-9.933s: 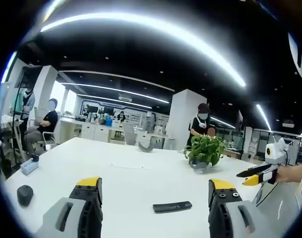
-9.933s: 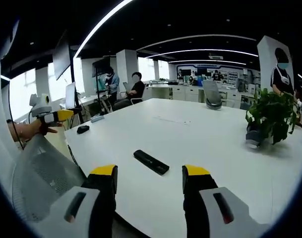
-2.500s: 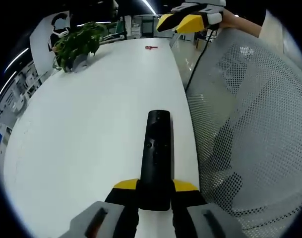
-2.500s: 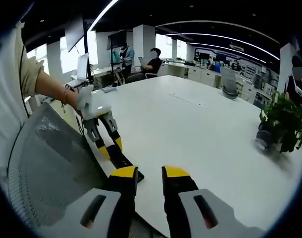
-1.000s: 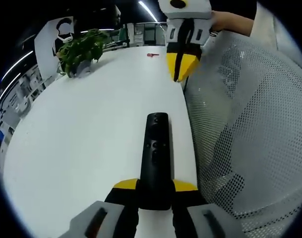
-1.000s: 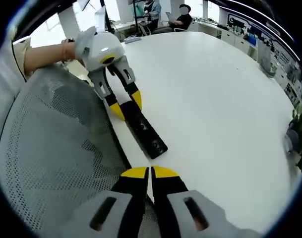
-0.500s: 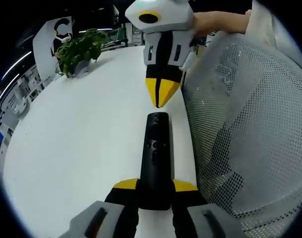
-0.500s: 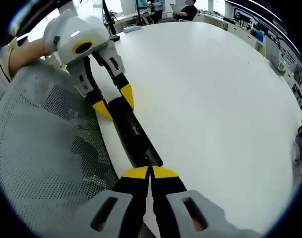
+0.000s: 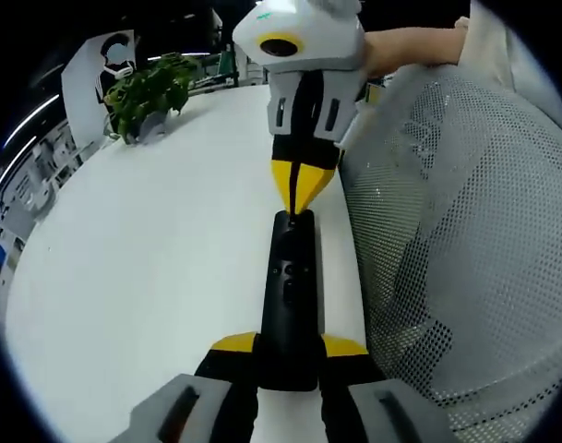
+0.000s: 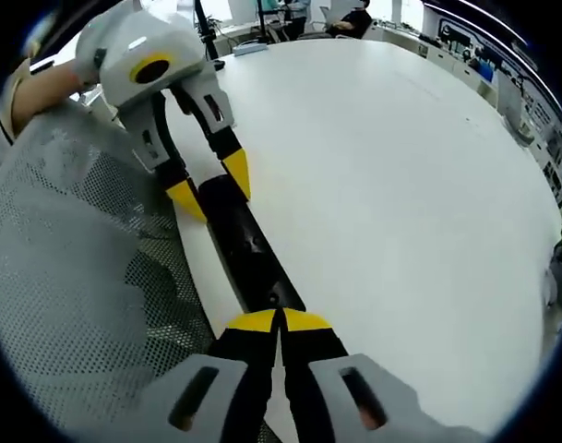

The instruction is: Press the specified remote control buttons in sequence, fully releasing each button before pressing the next.

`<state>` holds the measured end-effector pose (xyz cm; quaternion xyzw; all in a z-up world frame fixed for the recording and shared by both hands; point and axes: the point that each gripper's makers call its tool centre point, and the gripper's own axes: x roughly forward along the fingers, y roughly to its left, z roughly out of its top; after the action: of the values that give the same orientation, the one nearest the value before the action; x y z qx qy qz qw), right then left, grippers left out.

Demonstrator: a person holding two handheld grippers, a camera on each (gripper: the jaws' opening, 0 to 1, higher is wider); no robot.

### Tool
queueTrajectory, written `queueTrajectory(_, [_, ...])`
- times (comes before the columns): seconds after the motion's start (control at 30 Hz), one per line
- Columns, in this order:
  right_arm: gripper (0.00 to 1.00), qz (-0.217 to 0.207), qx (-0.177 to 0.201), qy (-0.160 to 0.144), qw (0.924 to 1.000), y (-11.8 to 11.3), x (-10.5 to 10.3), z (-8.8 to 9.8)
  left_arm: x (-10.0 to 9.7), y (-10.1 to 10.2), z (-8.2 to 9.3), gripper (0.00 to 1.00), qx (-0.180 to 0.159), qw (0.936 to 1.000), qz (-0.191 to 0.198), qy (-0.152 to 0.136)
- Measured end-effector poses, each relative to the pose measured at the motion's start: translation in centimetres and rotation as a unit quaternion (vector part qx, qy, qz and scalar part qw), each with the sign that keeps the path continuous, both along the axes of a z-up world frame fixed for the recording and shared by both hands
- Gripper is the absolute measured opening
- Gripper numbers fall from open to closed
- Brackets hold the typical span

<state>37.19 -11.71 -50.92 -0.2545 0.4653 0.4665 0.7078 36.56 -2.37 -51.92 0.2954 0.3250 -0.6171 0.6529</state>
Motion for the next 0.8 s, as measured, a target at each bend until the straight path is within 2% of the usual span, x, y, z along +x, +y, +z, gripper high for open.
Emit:
queueTrajectory(0.13, [0.00, 0.000, 0.002, 0.001, 1.0000, 0.12, -0.14, -0.10, -0.02, 0.02, -0.01, 0.24, 0.000, 1.0000, 0.000, 0.000])
queueTrajectory(0.43, [0.00, 0.048, -0.028, -0.028, 0.9980, 0.33, -0.30, -0.19, 0.03, 0.06, -0.16, 0.24, 0.000, 1.0000, 0.002, 0.002])
queueTrajectory(0.6, [0.00, 0.084, -0.049, -0.049, 0.9941, 0.37, -0.44, -0.24, 0.04, 0.06, -0.17, 0.24, -0.002, 0.9999, 0.008, 0.006])
queueTrajectory(0.7, [0.00, 0.101, -0.053, -0.061, 0.9915, 0.35, -0.49, -0.23, 0.12, 0.01, -0.11, 0.25, -0.006, 0.9993, 0.029, 0.024])
queueTrajectory(0.8, [0.00, 0.114, -0.056, -0.066, 0.9897, 0.36, -0.41, -0.24, -0.10, -0.02, -0.01, 0.25, -0.005, 0.9994, 0.026, 0.021])
